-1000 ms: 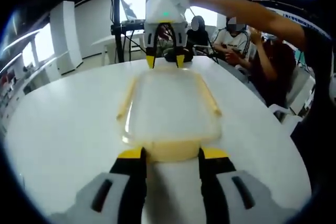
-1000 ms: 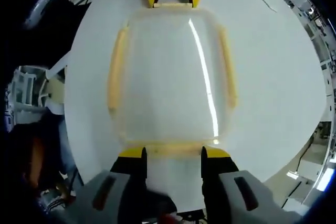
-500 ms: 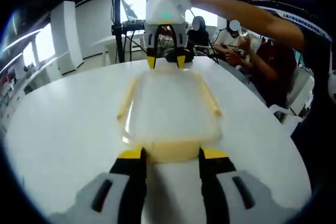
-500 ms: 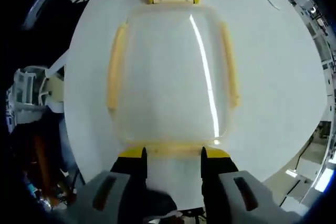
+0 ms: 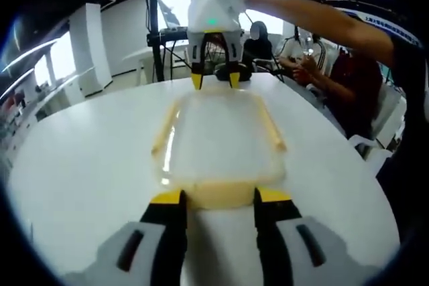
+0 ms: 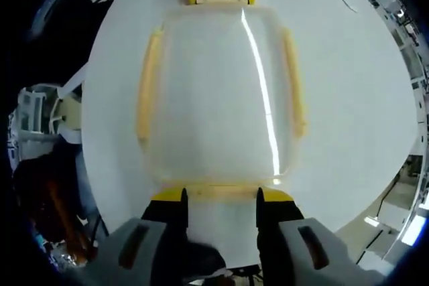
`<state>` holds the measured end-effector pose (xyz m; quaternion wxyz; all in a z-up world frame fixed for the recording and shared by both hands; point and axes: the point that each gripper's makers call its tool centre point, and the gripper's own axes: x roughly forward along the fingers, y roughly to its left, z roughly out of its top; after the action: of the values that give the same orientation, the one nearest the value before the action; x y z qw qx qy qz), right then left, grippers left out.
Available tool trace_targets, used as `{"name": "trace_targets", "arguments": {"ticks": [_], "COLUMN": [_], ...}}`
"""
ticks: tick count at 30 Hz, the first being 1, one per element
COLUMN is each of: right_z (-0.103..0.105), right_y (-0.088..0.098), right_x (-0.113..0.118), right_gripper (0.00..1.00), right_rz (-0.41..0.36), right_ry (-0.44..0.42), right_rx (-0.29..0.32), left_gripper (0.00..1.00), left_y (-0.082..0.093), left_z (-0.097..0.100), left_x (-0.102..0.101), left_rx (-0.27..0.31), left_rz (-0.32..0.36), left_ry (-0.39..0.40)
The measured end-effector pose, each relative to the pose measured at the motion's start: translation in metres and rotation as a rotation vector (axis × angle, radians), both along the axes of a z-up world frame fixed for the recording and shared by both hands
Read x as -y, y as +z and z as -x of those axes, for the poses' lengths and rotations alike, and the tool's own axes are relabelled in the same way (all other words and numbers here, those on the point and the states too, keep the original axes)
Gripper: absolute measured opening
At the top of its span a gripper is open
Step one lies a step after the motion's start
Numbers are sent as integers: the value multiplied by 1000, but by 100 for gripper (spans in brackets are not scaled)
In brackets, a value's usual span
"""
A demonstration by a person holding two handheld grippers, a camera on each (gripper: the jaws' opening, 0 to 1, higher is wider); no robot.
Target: Snap each plastic latch of the storage box into its locked position after aligning the lid with the box until every specified latch is closed and the lid sits flush.
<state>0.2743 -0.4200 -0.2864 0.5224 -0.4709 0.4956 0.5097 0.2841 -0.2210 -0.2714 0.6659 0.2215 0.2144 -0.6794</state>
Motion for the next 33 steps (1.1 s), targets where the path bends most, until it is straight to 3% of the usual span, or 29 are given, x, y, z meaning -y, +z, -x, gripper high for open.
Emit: {"name": "trace_targets", "arguments": {"ticks": [6, 18, 21, 33], "right_z": [1, 2, 5, 13], "right_y": [0, 1, 2, 7], "right_x": [-1, -2, -2, -1], "right_gripper": [38, 38, 38, 38], "right_rz": [-24, -35, -40, -58], "right_ry": [-2, 11, 8, 7], "right_rx": [1, 9, 8, 16], "left_gripper": [38, 37, 37, 37], "left_y": [2, 3, 4, 9], "left_z": [-13, -5, -20, -44], "left_x": [1, 1, 0, -1], "left_rx": [1, 7, -2, 21], "left_rz": [32, 49, 61, 68], "left_ry": [-2, -4, -4, -2]}}
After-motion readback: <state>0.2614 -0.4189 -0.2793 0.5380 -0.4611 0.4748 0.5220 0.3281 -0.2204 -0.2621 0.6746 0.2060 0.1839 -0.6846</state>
